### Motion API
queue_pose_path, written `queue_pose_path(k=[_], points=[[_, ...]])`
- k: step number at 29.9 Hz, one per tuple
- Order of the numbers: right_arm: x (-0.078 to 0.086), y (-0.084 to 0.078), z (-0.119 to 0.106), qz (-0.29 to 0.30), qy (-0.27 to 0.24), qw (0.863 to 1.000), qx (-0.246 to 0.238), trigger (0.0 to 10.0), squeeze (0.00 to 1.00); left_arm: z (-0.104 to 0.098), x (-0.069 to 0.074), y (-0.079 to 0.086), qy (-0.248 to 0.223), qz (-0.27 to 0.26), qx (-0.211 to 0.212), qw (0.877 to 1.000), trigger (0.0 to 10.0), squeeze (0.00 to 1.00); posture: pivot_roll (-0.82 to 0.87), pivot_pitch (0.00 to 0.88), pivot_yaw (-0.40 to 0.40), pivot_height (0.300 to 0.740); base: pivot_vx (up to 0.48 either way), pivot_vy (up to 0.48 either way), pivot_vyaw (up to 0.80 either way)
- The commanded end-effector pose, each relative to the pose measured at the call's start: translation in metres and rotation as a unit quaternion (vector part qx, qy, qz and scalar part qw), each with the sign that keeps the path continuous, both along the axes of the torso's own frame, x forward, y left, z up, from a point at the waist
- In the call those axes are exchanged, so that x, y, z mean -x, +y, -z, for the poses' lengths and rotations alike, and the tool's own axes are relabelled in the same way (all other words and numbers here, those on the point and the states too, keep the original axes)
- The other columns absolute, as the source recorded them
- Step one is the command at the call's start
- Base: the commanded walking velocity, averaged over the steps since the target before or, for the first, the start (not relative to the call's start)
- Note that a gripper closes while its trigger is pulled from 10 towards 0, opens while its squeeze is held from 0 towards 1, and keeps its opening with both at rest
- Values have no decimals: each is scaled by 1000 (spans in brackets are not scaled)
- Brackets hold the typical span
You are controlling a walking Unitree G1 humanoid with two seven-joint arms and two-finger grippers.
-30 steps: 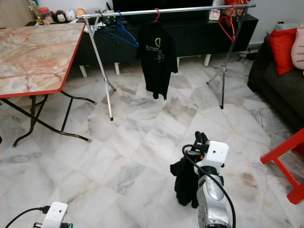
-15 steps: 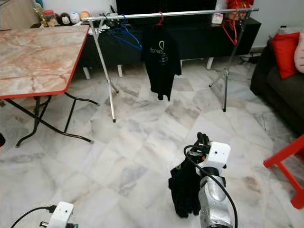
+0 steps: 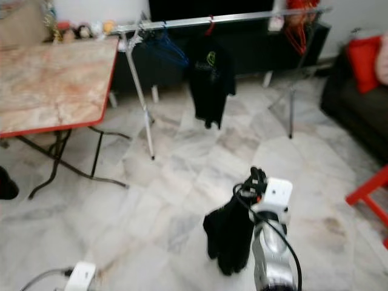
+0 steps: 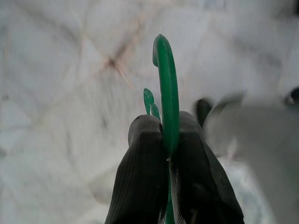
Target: Hang hanger
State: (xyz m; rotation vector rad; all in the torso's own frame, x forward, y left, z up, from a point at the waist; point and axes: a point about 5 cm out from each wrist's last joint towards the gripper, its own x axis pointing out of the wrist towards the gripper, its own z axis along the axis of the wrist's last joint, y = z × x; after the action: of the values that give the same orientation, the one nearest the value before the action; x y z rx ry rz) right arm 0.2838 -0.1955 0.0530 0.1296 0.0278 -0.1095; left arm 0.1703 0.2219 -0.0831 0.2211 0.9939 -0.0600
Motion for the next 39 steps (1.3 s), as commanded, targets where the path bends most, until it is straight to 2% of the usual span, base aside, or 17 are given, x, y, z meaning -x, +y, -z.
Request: queue_pose_path(k=[1,21,33,39], points=[[-8,6,-11,-7,-24,1000,-3,10000,0,0,2,6,4,-5,-9,1000,10000,0,-46,19,22,740,0,356,0],[-13,8,-15,-10,-25,1000,10,10000,0,3,11,9,19,-18,-10,1000,10000,0,-40,56,18,740,0,337,0],[-15,7,-16,-14,-25,1000,14,10000,0,4,12,7,22,-24,-5,999,10000,0,-42,69,13,740,0,297,686],[-15,6,-15,-14,-21,1000,12,10000,0,4,12,8,22,-25,-5,999,10000,0,-42,70,12,740,0,291,146]])
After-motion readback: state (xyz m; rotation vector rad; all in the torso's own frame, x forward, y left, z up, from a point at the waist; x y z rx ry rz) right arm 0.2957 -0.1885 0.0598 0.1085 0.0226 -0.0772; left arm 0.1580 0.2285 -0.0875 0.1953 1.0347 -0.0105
